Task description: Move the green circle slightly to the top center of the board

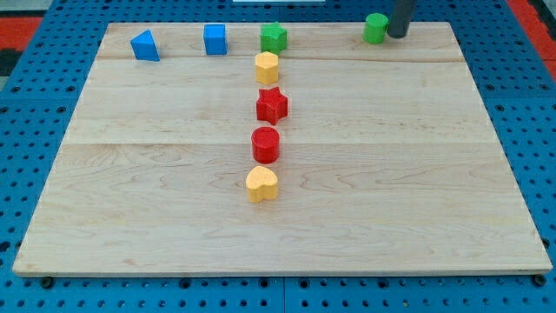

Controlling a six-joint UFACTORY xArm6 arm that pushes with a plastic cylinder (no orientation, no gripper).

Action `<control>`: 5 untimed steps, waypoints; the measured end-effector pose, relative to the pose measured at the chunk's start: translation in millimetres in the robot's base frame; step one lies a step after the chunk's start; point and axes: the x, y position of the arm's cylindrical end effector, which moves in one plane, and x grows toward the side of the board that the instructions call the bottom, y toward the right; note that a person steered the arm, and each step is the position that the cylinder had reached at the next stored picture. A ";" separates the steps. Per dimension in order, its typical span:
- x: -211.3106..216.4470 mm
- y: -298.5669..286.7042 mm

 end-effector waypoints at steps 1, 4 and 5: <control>-21.9 17.0; -23.8 -31.5; -18.7 -12.2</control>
